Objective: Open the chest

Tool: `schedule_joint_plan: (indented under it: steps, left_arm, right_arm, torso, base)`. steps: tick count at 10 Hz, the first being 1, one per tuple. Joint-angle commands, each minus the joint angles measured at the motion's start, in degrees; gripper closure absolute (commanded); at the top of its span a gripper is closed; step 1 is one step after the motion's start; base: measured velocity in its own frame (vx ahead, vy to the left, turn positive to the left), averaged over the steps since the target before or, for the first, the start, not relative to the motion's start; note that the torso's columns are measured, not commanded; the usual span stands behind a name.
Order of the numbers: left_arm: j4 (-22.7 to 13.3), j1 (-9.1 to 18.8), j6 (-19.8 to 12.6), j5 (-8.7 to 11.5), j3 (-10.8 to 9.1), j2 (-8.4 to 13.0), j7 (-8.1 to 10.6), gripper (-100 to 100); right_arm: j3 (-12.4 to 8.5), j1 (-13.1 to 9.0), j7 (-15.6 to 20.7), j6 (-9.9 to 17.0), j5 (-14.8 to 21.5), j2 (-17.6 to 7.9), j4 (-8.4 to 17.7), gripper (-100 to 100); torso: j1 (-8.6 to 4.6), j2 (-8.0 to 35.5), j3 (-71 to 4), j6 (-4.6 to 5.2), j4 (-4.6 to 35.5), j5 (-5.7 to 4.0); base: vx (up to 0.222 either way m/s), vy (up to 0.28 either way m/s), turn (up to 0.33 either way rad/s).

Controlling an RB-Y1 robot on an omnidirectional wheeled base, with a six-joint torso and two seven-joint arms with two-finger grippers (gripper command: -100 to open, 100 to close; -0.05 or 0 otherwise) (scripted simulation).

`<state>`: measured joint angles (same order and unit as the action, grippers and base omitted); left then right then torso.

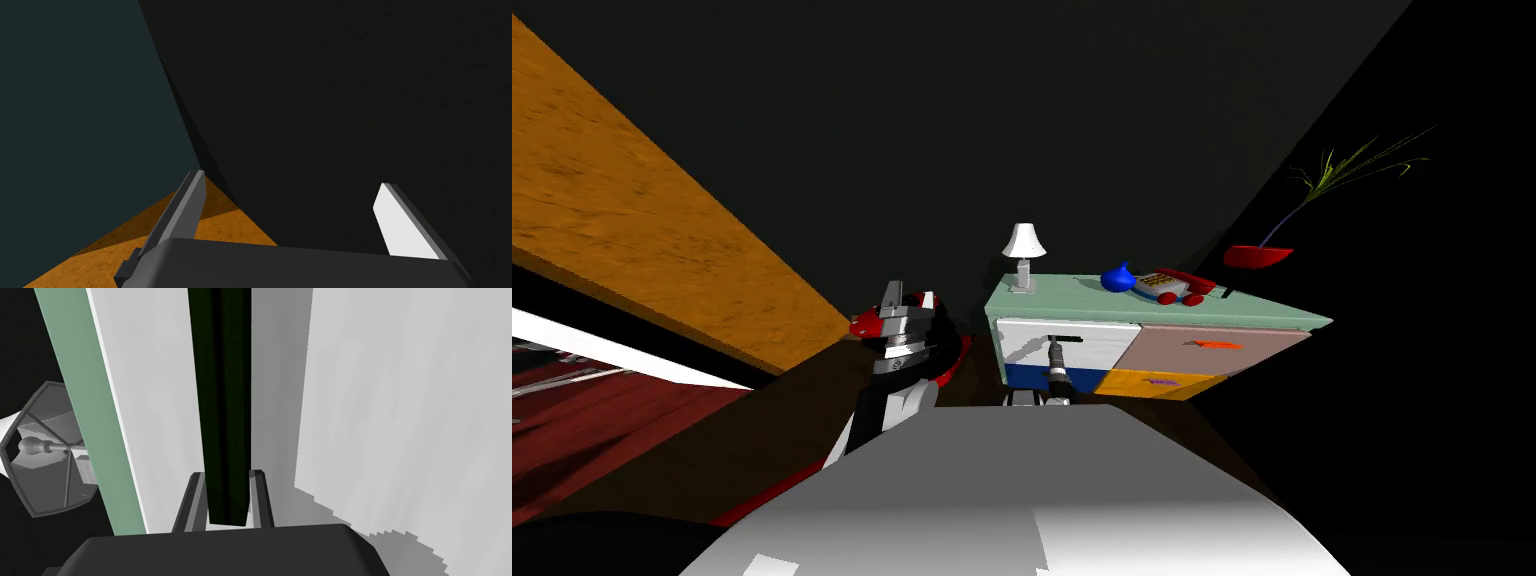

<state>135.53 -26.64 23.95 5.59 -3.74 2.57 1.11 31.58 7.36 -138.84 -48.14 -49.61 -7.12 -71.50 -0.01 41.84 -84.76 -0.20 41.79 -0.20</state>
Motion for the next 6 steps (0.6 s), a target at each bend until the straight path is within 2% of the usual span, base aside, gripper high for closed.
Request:
schedule_joint_plan:
  steps: [1, 2, 3, 4, 6]
  left_arm:
    - [0.0, 0.01, 0.0, 0.0, 0.0, 0.0, 0.0, 0]
    - [0.0, 0.0, 0.0, 0.0, 0.0, 0.0, 0.0, 0]
    - [0.0, 0.0, 0.0, 0.0, 0.0, 0.0, 0.0, 0]
    - [0.0, 0.02, 0.0, 0.0, 0.0, 0.01, 0.0, 0]
    - [-0.01, 0.04, -0.01, 0.0, 0.0, 0.01, 0.0, 0]
  right_arm:
    - [2.37, 3.0, -1.74, 3.54, 2.78, -1.34, -3.24, 100]
    - [3.74, 4.04, -3.37, 4.78, 4.62, -2.18, -4.3, 100]
    - [2.4, 2.83, -2.15, 3.76, 3.37, -1.81, -4.32, 100]
    - [2.65, 2.96, -1.69, 5.48, 3.36, -1.42, -5.2, 100]
    - [2.87, 3.07, -1.04, 6.7, 3.22, -1.02, -5.7, 100]
  torso:
    - [-0.07, 0.02, -0.01, 0.01, 0.04, 0.01]
    - [-0.03, 0.1, 0.03, 0.11, 0.11, 0.06]
    - [0.13, -0.01, -0.01, 0.05, 0.05, 0.08]
    - [0.05, 0.1, 0.03, -0.06, 0.15, 0.08]
    - [0.05, 0.65, 0.38, 0.0, 0.28, 0.07]
  base:
    - [0.055, 0.06, -0.375]
    - [0.087, 0.096, -0.442]
    - [0.036, 0.046, -0.105]
    - [-0.101, -0.019, -0.028]
    - [-0.162, -0.045, -0.016]
